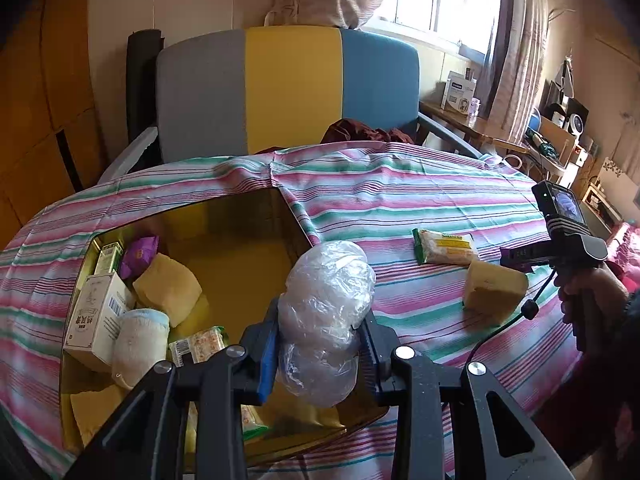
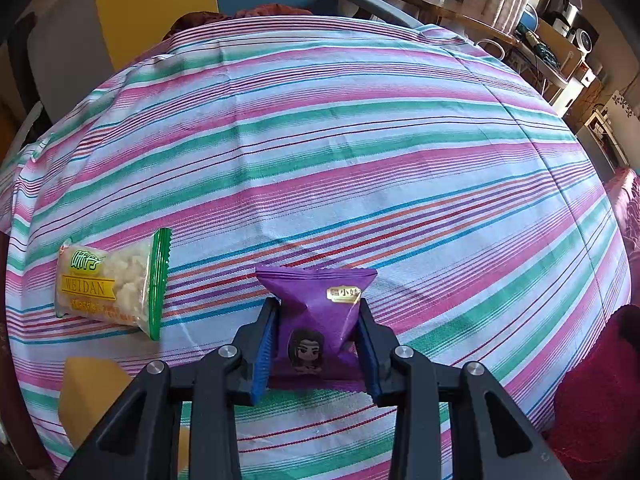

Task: Organize objects
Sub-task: 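Carry the wrapped ball toward the gold tray while the right gripper grasps the purple packet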

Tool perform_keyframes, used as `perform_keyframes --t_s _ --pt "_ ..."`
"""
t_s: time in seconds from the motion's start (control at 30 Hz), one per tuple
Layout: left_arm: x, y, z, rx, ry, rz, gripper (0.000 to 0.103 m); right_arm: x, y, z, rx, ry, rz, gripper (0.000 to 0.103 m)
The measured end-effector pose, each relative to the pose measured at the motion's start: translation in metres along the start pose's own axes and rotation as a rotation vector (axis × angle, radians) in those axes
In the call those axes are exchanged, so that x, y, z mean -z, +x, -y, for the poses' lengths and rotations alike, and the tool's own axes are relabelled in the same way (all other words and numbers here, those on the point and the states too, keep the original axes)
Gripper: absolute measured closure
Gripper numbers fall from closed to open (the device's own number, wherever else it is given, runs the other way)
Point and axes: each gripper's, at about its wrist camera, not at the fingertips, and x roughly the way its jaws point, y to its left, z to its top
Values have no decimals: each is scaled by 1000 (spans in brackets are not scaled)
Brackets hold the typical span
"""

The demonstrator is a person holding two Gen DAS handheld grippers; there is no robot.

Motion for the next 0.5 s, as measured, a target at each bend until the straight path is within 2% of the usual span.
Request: perform_keyframes --t_s 0.5 --pt "10 6 -12 -13 -26 -21 68 1 -4 -7 33 -41 13 67"
